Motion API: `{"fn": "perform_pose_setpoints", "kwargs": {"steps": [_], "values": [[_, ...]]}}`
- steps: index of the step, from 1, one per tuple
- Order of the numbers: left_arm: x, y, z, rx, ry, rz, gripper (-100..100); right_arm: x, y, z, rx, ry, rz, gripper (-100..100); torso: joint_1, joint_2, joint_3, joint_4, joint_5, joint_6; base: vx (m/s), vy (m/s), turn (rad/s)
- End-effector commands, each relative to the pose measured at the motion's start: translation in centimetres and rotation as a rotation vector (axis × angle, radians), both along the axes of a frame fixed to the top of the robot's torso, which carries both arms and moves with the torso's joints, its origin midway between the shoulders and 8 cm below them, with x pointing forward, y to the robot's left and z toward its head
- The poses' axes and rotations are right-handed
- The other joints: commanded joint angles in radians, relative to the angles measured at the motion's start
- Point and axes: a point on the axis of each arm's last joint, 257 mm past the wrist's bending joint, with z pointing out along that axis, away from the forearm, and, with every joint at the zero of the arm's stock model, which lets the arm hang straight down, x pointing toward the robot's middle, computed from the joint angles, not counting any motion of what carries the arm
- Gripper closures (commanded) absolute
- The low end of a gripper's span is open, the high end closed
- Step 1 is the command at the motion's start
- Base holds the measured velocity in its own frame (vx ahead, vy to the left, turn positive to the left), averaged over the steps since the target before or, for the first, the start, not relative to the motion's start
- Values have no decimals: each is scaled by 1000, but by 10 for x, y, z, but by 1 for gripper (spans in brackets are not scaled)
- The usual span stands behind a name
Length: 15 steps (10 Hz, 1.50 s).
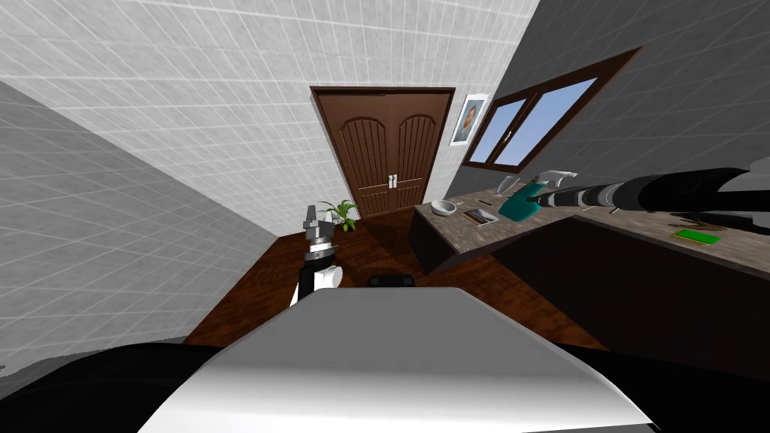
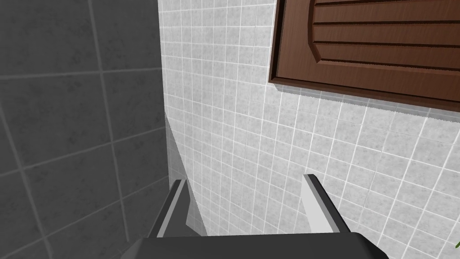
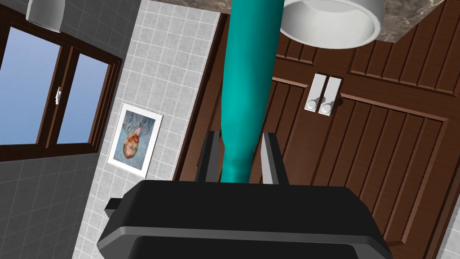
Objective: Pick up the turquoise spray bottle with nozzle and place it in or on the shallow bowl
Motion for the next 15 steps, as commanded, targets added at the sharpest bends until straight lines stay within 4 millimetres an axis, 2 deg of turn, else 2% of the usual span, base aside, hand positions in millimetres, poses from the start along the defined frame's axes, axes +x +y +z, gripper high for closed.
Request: {"fn": "perform_pose_setpoints", "kwargs": {"steps": [1, 5, 15], "values": [[0, 0, 0, 0, 0, 0, 0, 1, 5, 5, 10, 3, 8, 100, 0, 0, 0, 0, 0, 0, 103, 63, 25], [0, 0, 0, 0, 0, 0, 0, -5, 22, -15, 68, 44, 40, 100, -5, -16, -10, -5, -2, -3, 198, 27, 54], [0, 0, 0, 0, 0, 0, 0, -34, 78, -90, 259, 176, 126, 100, -11, -19, -12, -6, -4, -4, 207, -36, 54]]}}
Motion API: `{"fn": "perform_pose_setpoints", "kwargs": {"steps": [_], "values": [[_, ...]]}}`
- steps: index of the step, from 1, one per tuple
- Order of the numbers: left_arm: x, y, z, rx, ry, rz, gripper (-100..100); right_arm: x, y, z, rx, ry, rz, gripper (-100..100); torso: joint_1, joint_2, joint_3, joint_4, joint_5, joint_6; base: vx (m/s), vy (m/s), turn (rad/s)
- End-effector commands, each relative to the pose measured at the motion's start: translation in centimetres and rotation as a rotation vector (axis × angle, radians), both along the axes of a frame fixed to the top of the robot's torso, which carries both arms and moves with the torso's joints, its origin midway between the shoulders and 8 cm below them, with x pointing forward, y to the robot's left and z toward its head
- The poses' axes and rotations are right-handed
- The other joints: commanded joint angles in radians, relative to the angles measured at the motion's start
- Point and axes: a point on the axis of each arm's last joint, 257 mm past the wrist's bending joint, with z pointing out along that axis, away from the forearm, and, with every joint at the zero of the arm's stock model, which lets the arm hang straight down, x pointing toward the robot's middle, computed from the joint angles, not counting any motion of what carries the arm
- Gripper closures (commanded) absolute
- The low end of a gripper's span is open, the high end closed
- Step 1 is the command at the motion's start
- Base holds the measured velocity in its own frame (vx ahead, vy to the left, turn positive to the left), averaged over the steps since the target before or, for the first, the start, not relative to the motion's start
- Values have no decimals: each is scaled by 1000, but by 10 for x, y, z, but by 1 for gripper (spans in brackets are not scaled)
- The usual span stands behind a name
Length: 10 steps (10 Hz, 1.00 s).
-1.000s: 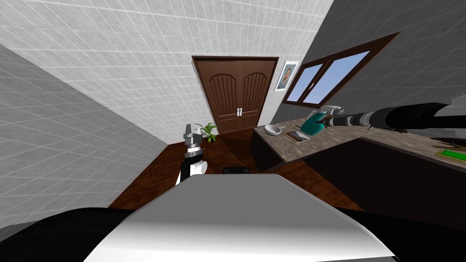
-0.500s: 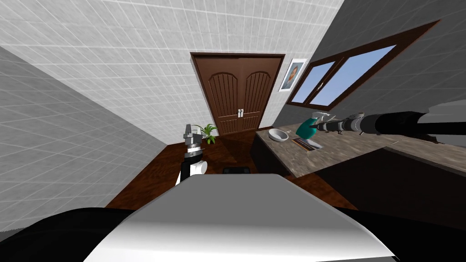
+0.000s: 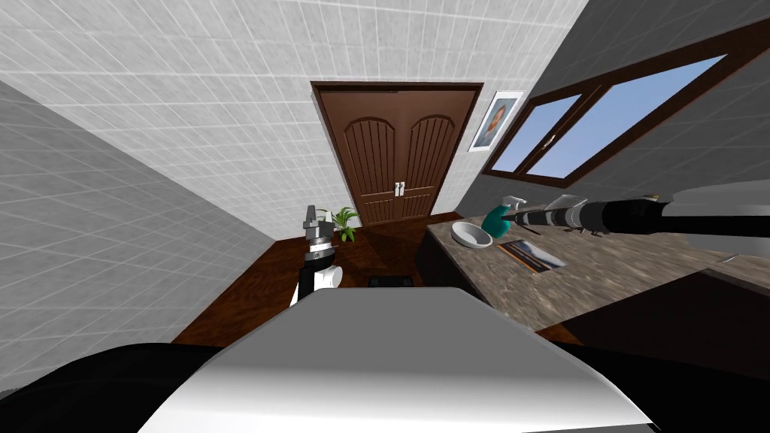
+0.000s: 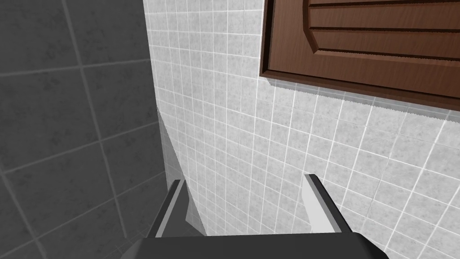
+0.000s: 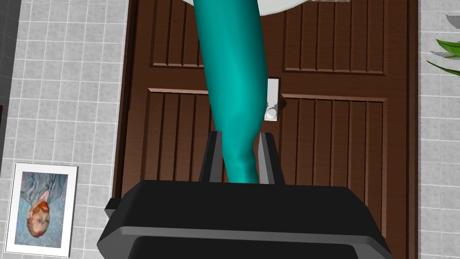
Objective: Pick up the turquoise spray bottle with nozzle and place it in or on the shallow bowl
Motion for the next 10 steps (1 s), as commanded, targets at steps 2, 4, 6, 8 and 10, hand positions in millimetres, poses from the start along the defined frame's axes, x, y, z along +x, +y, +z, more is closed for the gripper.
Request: {"fn": "perform_pose_setpoints", "kwargs": {"steps": [2, 4, 6, 8, 10], "values": [[0, 0, 0, 0, 0, 0, 0, 0, 1, -1, 3, 1, 3, -100, 1, 7, 4, 2, 1, 1, 53, -6, 13], [0, 0, 0, 0, 0, 0, 0, 0, 1, -1, 3, 1, 3, -100, 3, 15, 9, 4, 1, 2, 5, -1, 1], [0, 0, 0, 0, 0, 0, 0, 0, 1, -1, 3, 1, 3, -100, 3, 17, 10, 5, 1, 2, 0, 0, 0], [0, 0, 0, 0, 0, 0, 0, -2, 12, -17, 32, 2, 54, -100, 3, 17, 11, 5, 1, 2, 41, 10, 193], [0, 0, 0, 0, 0, 0, 0, -5, 32, -41, 113, 7, 75, -100, 3, 10, 6, 3, 1, 1, 84, -3, 68]]}}
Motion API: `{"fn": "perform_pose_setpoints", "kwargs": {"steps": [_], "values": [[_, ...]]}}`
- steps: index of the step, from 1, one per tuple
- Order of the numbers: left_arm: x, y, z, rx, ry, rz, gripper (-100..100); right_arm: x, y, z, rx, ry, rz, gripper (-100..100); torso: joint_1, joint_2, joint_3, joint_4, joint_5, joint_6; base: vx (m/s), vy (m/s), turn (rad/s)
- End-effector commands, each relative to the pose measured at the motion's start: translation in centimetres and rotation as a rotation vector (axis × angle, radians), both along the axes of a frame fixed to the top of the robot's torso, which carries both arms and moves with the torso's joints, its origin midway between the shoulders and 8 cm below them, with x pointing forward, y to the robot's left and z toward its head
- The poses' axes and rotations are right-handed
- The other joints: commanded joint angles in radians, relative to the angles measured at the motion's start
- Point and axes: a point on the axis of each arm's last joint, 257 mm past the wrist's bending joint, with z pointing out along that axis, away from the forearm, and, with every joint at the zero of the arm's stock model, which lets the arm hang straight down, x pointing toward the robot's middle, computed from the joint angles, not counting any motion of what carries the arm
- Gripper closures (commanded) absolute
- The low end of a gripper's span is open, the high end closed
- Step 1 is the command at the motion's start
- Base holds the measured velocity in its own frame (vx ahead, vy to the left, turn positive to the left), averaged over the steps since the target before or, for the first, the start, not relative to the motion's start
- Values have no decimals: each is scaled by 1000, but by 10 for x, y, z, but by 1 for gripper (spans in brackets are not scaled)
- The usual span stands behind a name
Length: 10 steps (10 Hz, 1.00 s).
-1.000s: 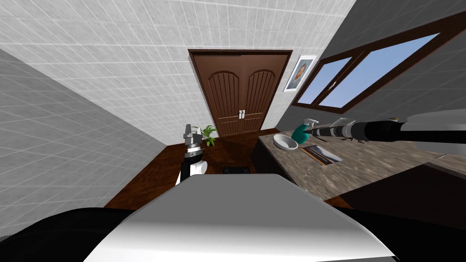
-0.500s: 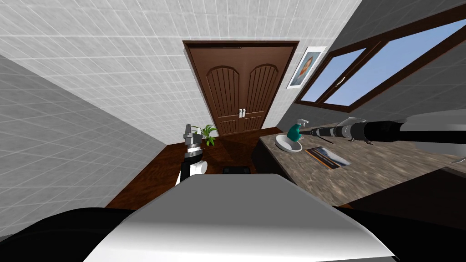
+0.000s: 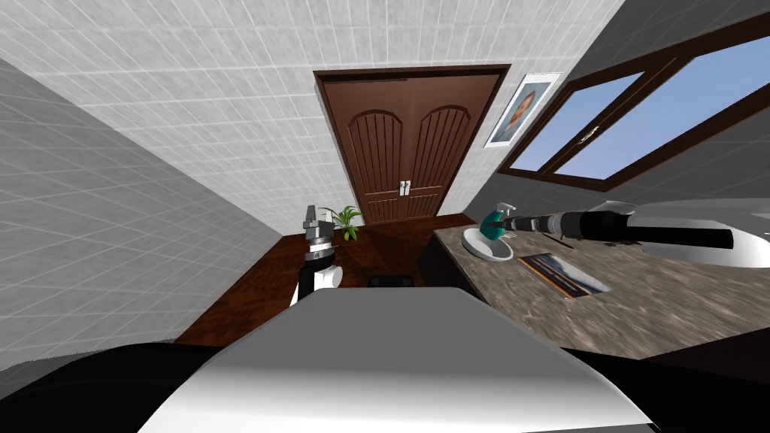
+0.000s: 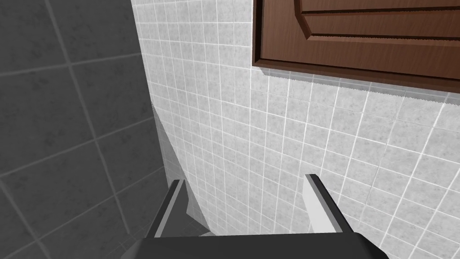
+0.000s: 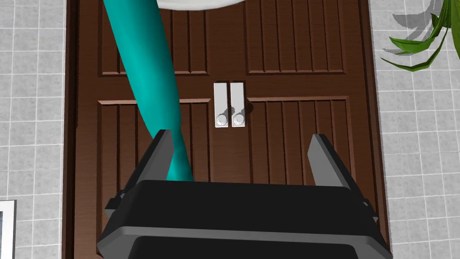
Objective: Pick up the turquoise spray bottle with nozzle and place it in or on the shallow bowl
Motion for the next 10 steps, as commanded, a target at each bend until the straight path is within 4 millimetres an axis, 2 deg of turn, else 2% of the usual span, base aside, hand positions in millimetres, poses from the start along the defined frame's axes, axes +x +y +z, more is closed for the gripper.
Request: {"fn": "perform_pose_setpoints", "kwargs": {"steps": [1, 3, 5, 6, 7, 9, 10], "values": [[0, 0, 0, 0, 0, 0, 0, 0, 5, 0, 25, -10, 7, -100, 0, 0, 0, 0, 0, 0, 18, 3, -36], [0, 0, 0, 0, 0, 0, 0, -20, -3, -21, 25, 46, -15, -100, 0, 4, 2, 1, 0, 0, -4, -1, 3], [0, 0, 0, 0, 0, 0, 0, -25, 16, -37, 96, 22, 37, -100, 0, -1, -1, 0, -1, -4, 97, 1, 234], [0, 0, 0, 0, 0, 0, 0, -34, 17, -48, 117, 38, 30, -100, 0, -8, -6, -3, -4, -9, 49, -3, 26], [0, 0, 0, 0, 0, 0, 0, -35, 19, -52, 135, 32, 24, -100, -1, -10, -7, -5, -5, -9, 8, 3, 3], [0, 0, 0, 0, 0, 0, 0, -54, 13, -67, 135, 74, 2, -100, -1, -8, -6, -4, -5, -9, -6, 1, -3], [0, 0, 0, 0, 0, 0, 0, -54, 13, -67, 135, 74, 2, -100, -1, -7, -6, -4, -5, -9, 0, 0, 0]]}}
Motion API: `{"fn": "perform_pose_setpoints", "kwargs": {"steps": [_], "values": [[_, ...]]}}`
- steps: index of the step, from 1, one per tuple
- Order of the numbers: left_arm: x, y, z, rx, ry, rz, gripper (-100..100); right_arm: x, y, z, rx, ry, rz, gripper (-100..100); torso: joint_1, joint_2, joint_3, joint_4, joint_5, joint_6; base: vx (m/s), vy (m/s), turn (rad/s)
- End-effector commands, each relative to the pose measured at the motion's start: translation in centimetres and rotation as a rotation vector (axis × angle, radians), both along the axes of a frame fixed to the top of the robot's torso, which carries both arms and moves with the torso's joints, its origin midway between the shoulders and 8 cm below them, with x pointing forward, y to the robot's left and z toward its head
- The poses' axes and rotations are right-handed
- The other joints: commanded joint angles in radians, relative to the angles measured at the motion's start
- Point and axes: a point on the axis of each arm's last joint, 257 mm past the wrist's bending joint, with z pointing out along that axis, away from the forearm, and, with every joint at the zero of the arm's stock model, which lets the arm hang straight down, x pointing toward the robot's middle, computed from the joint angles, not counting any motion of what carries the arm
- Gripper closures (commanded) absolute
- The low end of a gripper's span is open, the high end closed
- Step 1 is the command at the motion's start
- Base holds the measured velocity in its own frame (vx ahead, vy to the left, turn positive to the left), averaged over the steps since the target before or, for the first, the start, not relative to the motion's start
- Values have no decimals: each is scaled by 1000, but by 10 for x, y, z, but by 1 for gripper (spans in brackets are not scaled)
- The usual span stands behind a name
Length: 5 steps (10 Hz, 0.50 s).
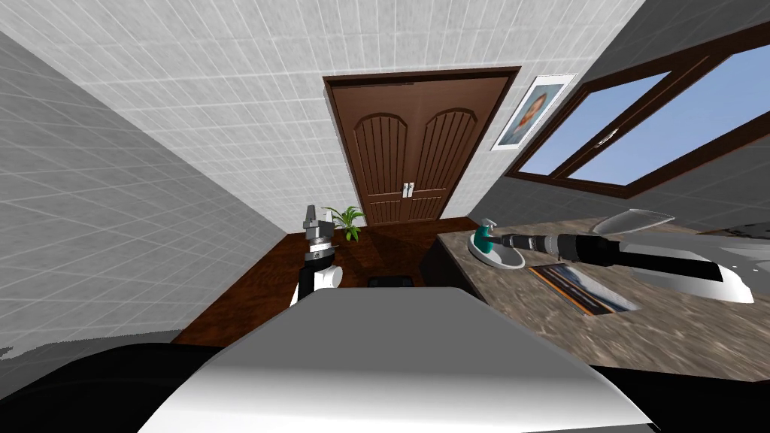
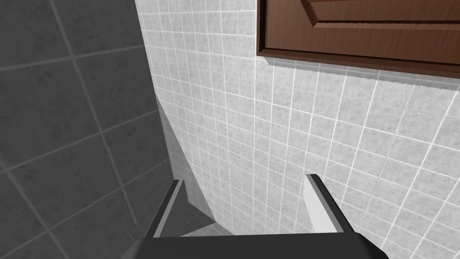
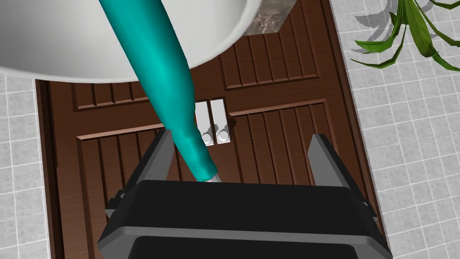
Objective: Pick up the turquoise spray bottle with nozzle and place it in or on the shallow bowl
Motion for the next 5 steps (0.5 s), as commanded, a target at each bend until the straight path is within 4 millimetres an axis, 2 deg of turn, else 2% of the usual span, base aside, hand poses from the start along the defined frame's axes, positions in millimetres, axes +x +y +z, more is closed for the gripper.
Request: {"fn": "perform_pose_setpoints", "kwargs": {"steps": [1, 2, 3, 5], "values": [[0, 0, 0, 0, 0, 0, 0, -9, 5, -8, 32, -26, 22, -100, 0, 0, 0, 0, 0, 0, 75, -6, 368], [0, 0, 0, 0, 0, 0, 0, -20, 9, -16, 63, -17, 18, -100, -1, -5, -3, -1, 0, -2, 112, -17, 156], [0, 0, 0, 0, 0, 0, 0, -21, 16, -21, 99, -31, 9, -100, -2, -10, -6, -3, -4, -4, 62, -4, -40], [0, 0, 0, 0, 0, 0, 0, -35, 9, -26, 96, -12, -12, -100, -3, -11, -8, -4, -6, -6, 6, 8, 6]]}}
